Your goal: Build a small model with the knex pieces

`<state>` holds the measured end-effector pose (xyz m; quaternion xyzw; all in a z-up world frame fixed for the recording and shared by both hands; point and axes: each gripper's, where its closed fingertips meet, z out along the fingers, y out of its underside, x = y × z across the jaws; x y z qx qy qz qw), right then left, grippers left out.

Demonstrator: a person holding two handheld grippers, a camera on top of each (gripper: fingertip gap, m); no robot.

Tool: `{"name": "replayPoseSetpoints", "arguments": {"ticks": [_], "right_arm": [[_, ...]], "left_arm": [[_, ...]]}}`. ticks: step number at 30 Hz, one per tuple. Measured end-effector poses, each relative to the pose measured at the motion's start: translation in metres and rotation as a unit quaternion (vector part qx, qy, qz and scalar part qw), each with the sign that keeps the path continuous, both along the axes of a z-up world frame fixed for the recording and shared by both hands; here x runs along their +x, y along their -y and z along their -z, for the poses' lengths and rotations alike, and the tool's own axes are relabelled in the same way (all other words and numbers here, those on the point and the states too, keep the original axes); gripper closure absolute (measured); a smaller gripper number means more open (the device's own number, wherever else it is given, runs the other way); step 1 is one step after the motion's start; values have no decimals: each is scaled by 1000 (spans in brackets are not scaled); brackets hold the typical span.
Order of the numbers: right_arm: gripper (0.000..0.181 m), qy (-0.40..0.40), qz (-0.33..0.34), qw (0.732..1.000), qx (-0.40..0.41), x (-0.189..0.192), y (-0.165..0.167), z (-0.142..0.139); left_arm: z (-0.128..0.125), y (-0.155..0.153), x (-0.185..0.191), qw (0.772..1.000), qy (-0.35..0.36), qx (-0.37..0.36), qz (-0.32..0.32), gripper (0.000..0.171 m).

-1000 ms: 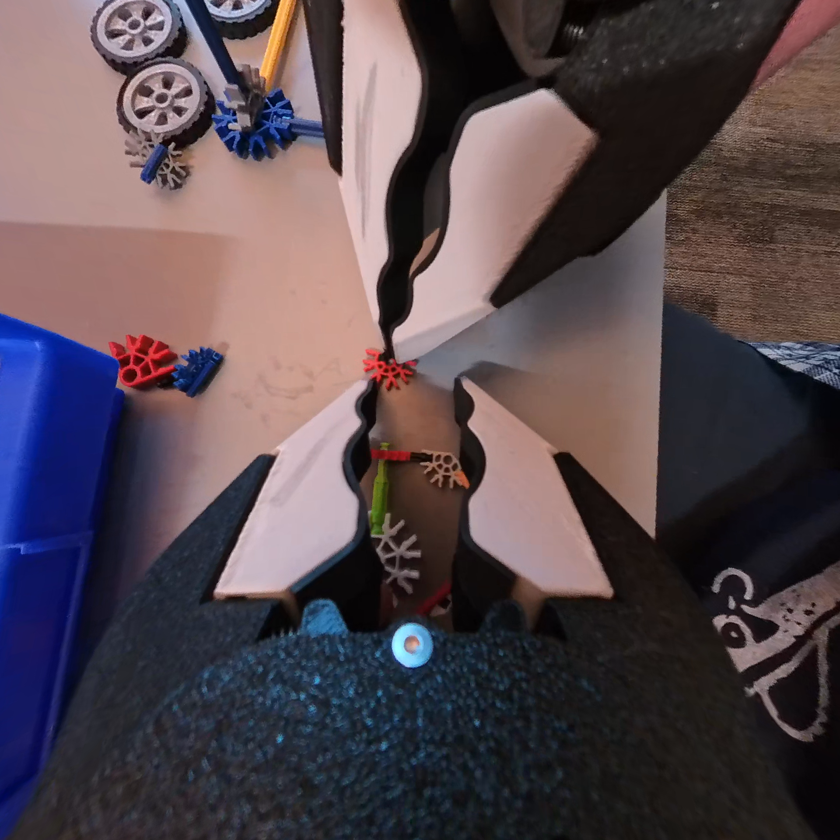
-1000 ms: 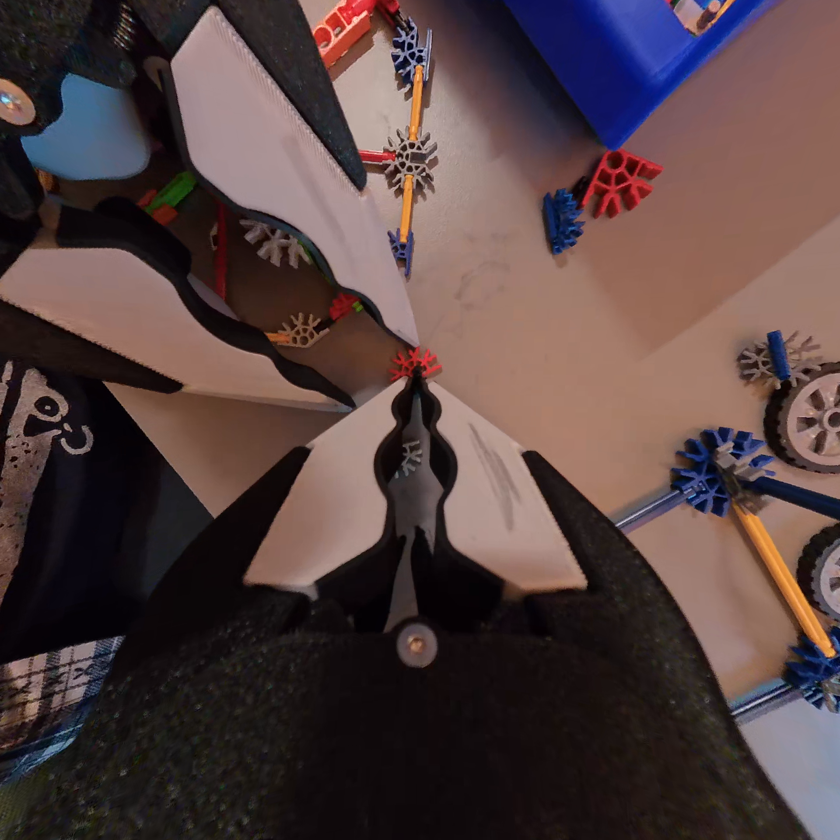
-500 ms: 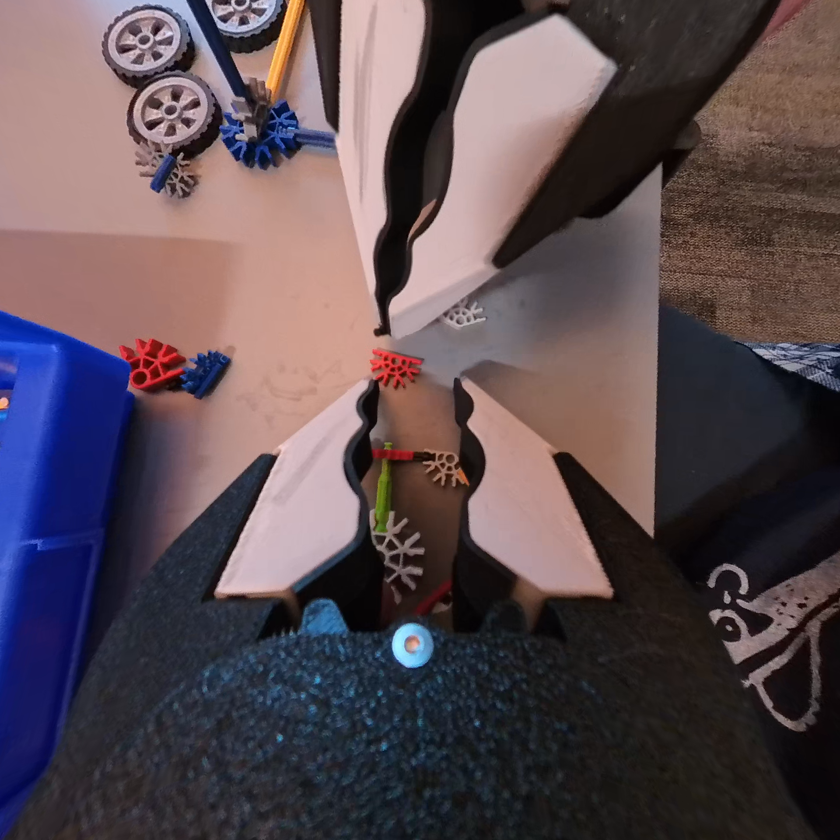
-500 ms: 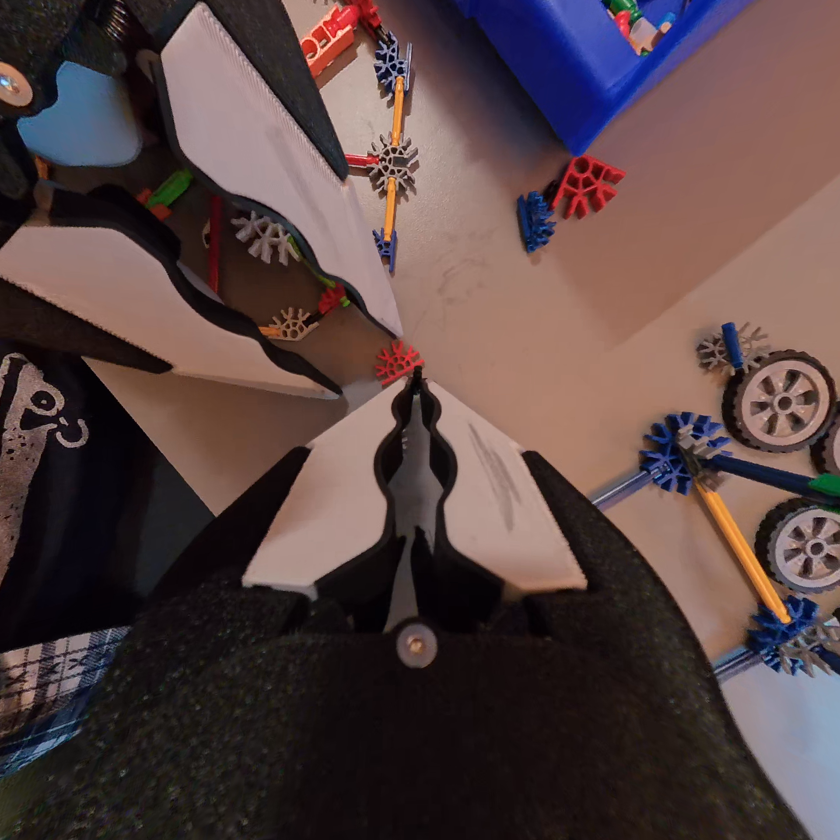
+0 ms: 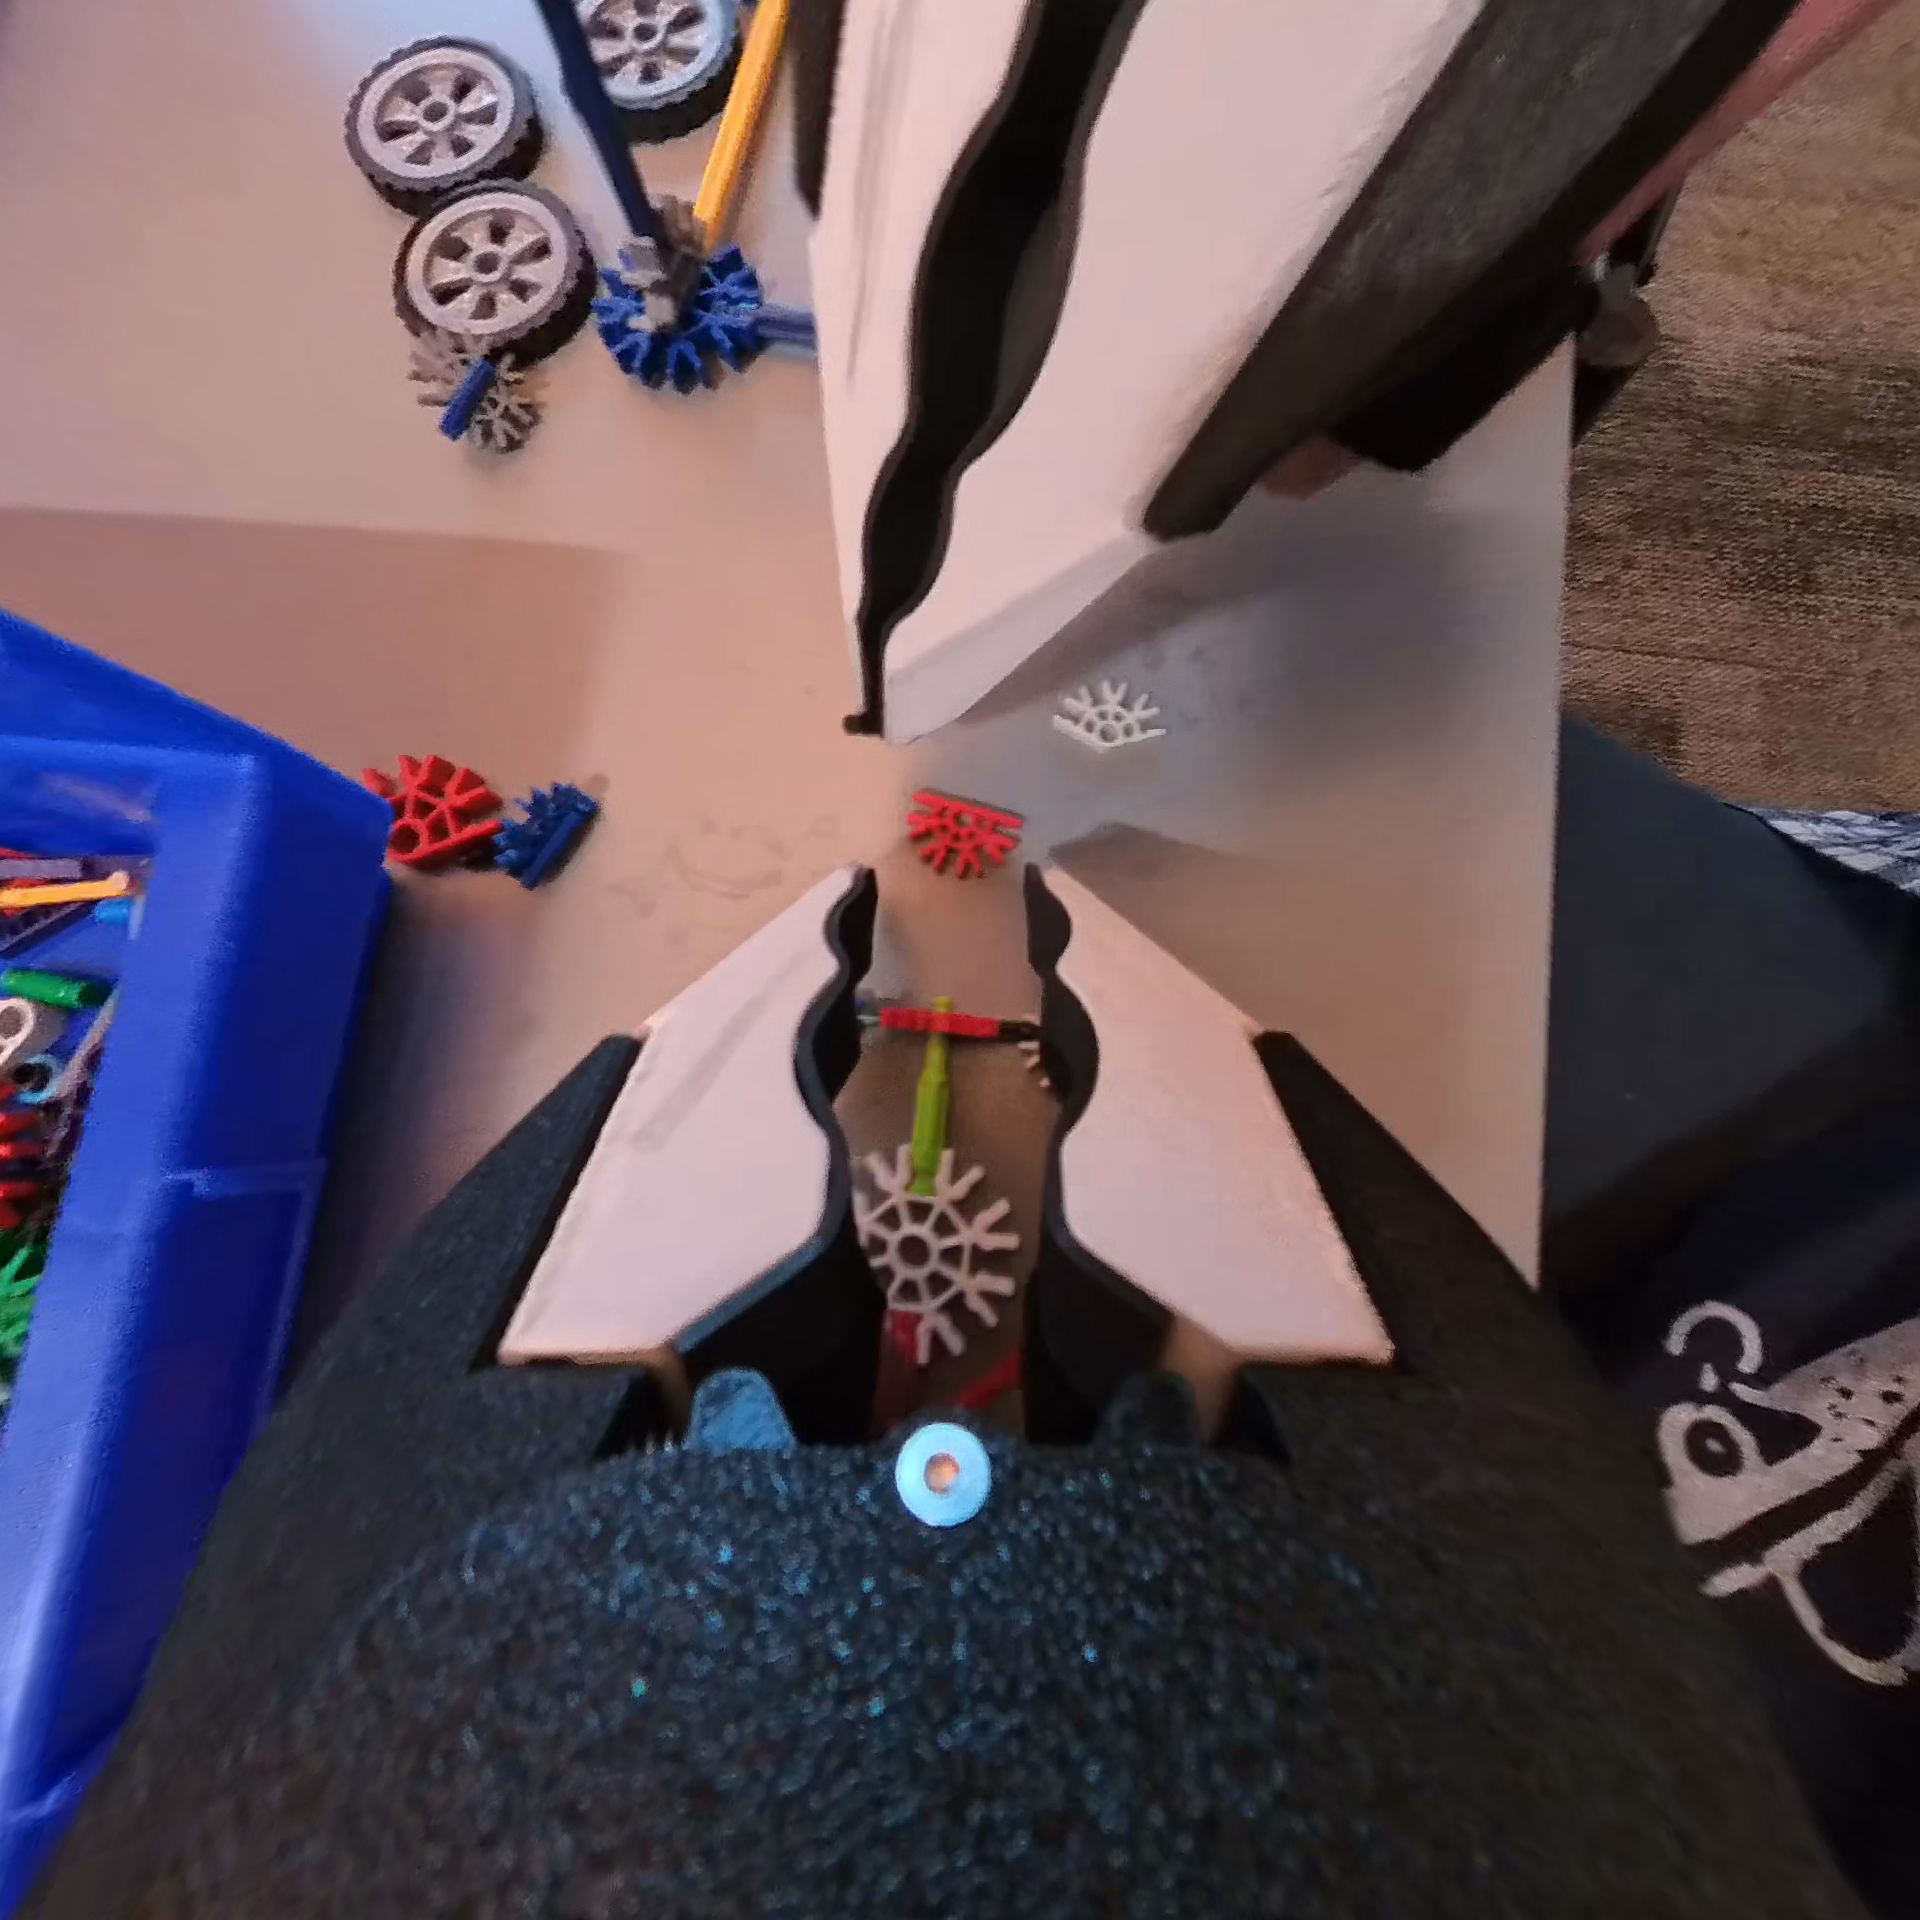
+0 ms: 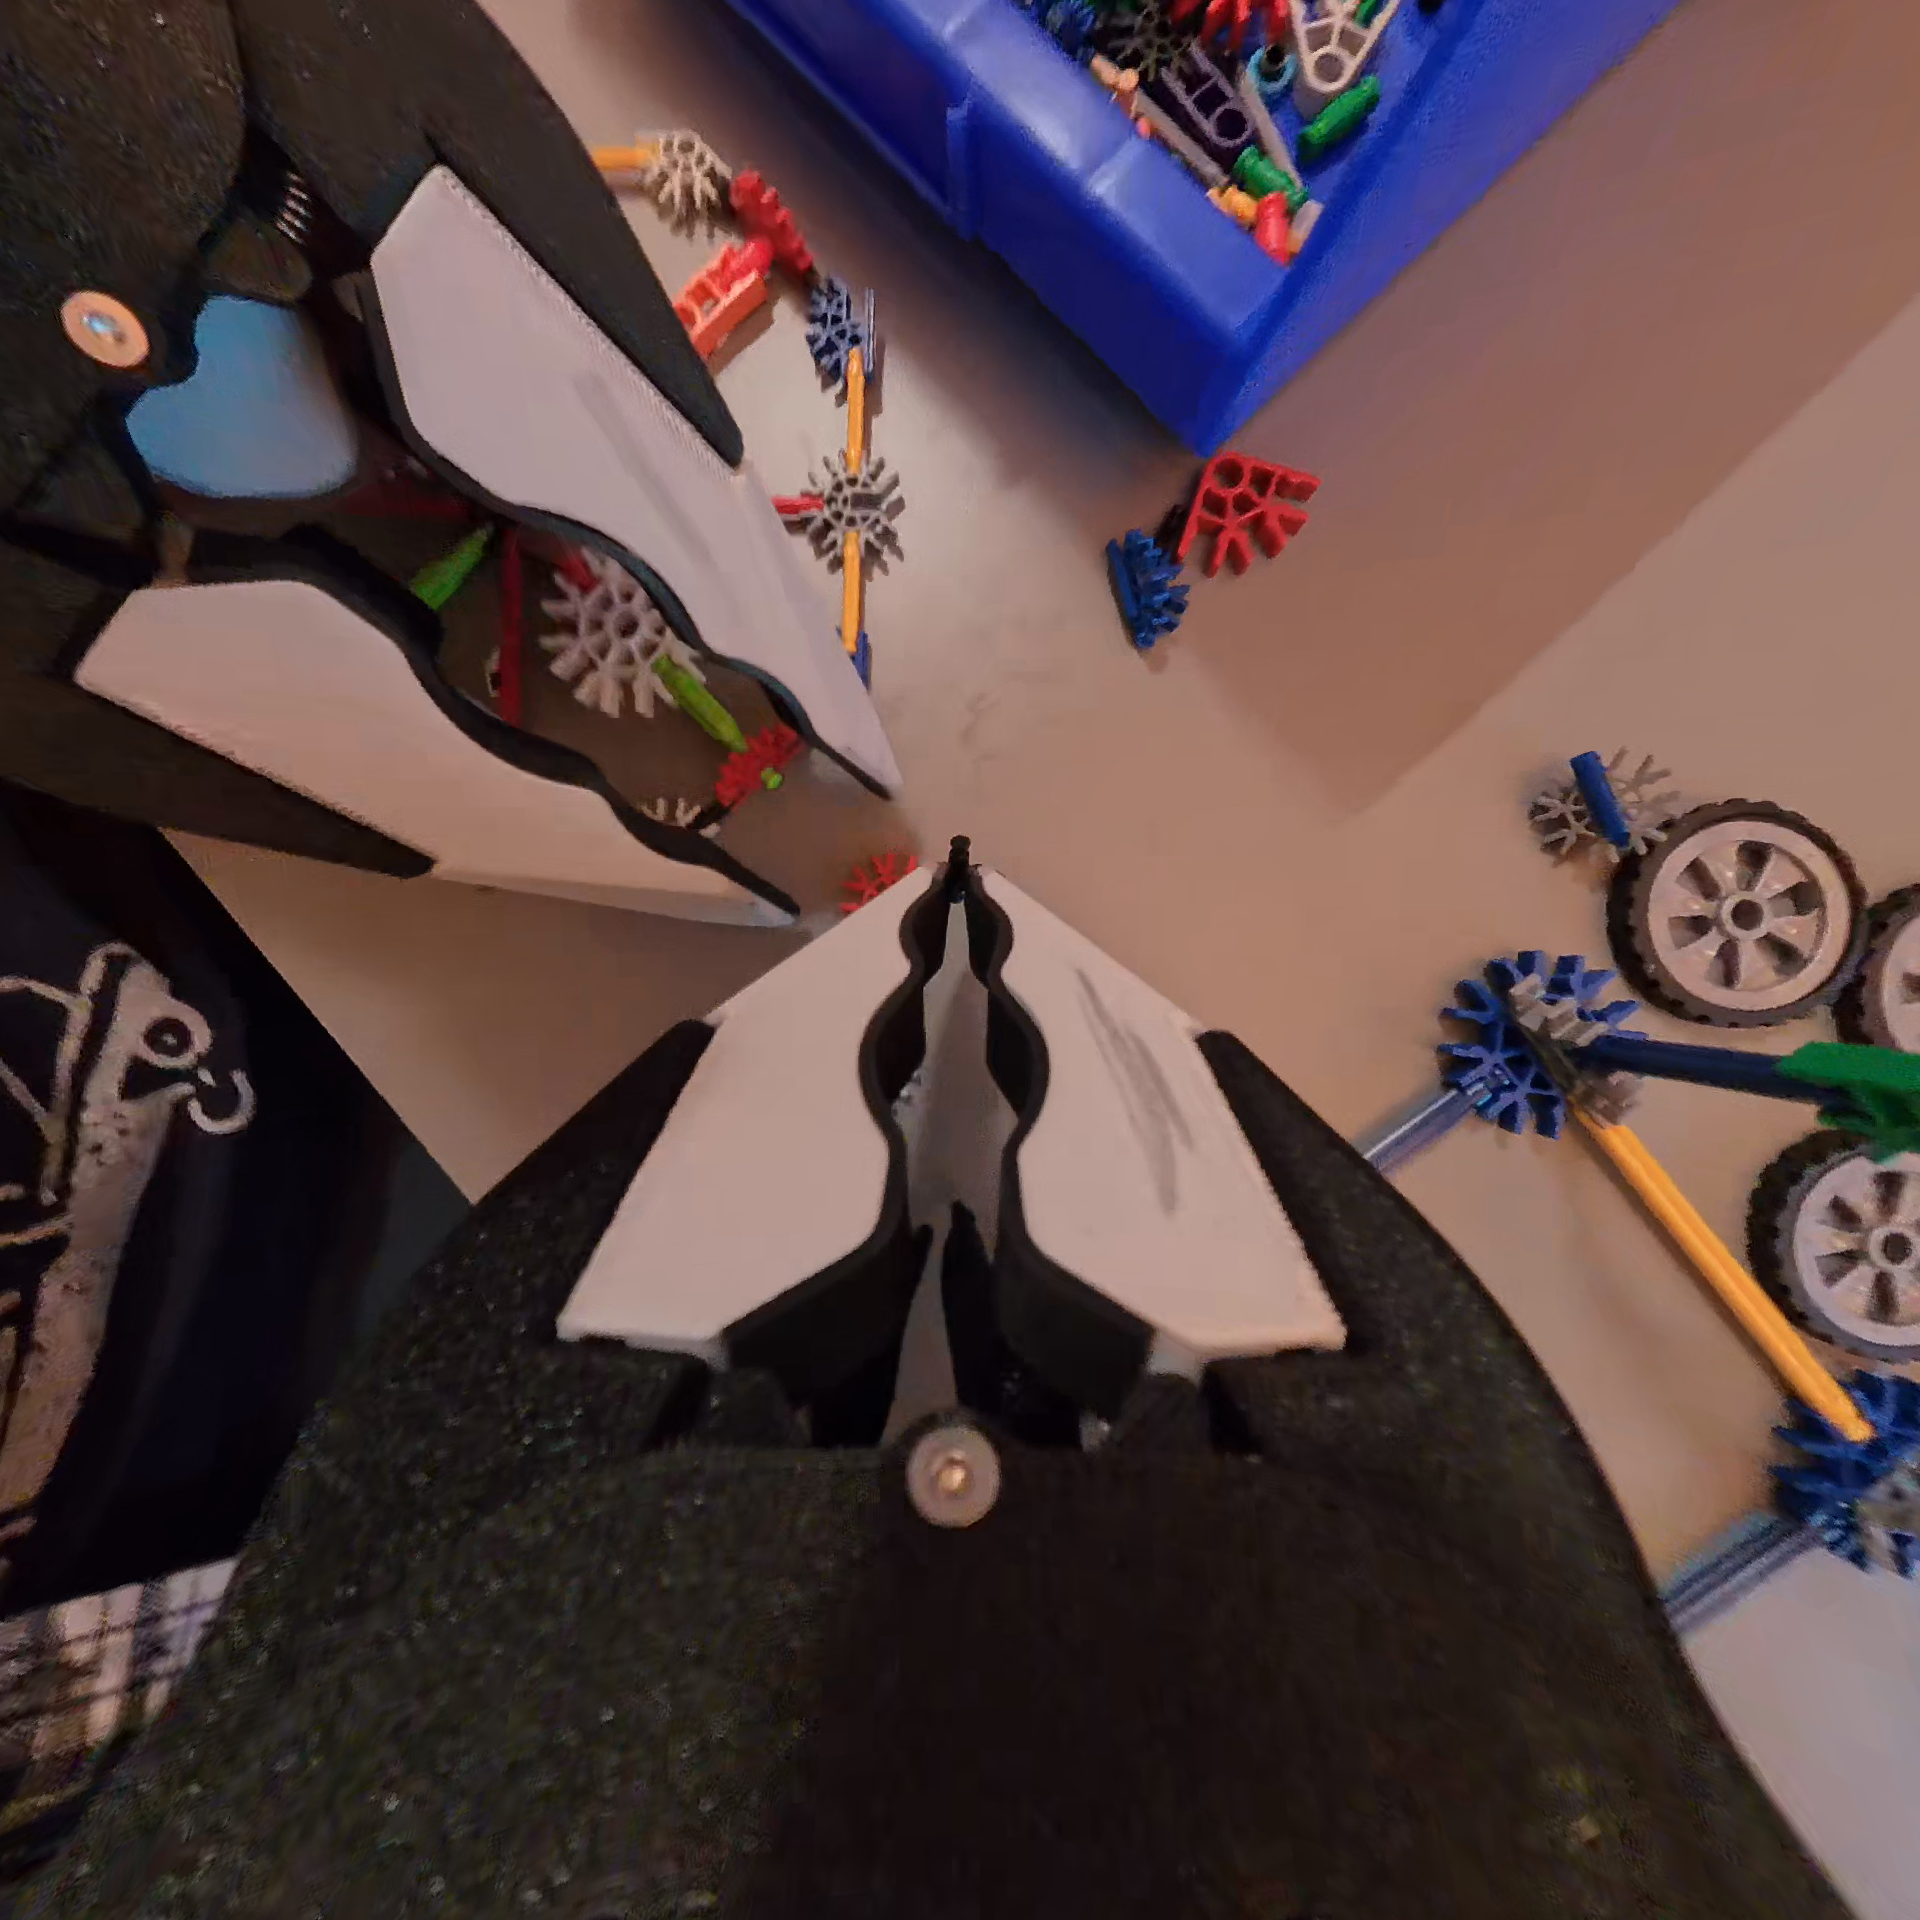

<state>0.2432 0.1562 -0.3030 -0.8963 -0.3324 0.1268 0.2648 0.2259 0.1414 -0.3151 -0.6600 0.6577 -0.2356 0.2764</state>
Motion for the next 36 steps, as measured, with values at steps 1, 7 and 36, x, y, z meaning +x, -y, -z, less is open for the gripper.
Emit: {"name": "replayPoseSetpoints", "arguments": {"ticks": [1,7,36], "right_arm": [[180,-16,10,1000,1,-1,-1,-1],[180,-90,57,994,-14,-5,-3,-1],[176,-138,105,982,-68,-7,3,18]], "left_arm": [[0,-4,-2,1000,-1,5,-4,144],[-6,-10,-3,1000,12,0,-5,146],[5,0,4,1000,-4,11,25,147]]}}
